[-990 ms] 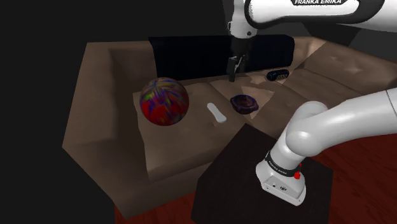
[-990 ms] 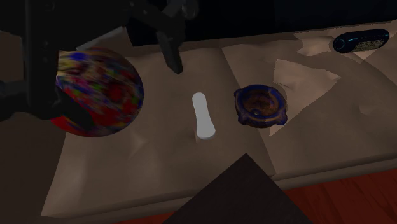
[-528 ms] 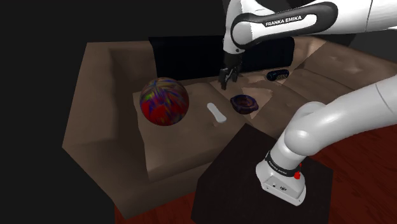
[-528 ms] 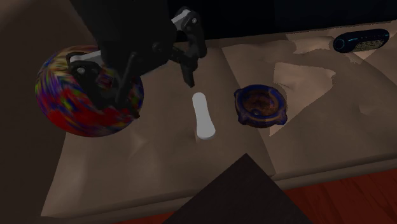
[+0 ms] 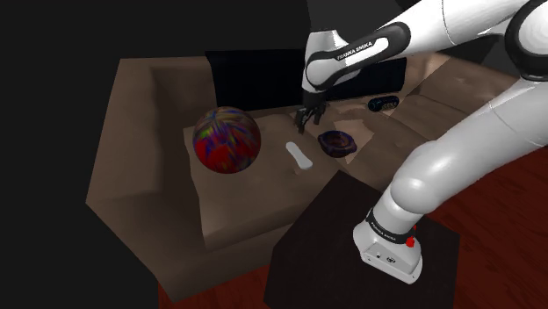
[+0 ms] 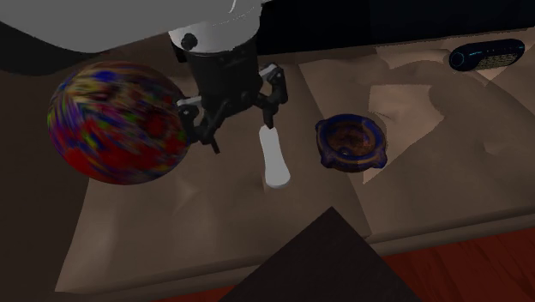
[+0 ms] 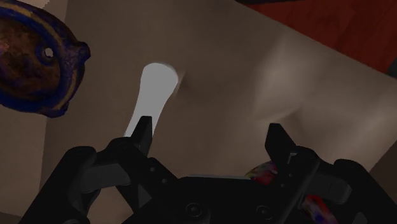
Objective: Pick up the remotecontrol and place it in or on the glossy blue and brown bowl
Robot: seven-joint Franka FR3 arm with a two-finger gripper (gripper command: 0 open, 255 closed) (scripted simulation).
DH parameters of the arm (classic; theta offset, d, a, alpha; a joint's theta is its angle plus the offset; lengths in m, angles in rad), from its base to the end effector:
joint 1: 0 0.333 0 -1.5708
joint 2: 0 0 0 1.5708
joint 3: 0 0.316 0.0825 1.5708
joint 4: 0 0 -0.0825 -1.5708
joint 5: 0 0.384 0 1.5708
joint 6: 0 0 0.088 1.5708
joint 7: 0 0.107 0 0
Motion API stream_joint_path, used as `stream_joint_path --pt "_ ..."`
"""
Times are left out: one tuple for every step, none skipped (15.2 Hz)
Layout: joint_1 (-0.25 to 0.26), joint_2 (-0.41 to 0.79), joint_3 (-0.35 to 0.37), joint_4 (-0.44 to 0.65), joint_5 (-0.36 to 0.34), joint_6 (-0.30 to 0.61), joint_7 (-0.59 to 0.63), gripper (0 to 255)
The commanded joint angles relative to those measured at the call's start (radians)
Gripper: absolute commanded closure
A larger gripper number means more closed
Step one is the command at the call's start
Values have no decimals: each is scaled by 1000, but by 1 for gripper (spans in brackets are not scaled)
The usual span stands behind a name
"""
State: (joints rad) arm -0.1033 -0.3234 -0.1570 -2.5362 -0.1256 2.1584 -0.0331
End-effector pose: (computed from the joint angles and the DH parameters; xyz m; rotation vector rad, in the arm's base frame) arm 0.4021 -0.1114 0.3817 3.0877 -0.2244 -0.0977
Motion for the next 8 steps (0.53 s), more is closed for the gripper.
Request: stream_joint_path --pt "-11 75 -22 8 7 73 -8 0" --pt "-15 112 -32 14 13 105 -12 0" --pt "-19 150 -41 21 21 136 -16 0" --pt "-23 188 -49 30 31 167 -22 0" --pt "-27 227 -58 40 43 196 -29 0" --pt "-30 267 -65 51 56 224 -37 0" --pt "-34 306 -72 64 72 252 -46 0" --pt "-39 346 -77 78 89 278 -57 0"
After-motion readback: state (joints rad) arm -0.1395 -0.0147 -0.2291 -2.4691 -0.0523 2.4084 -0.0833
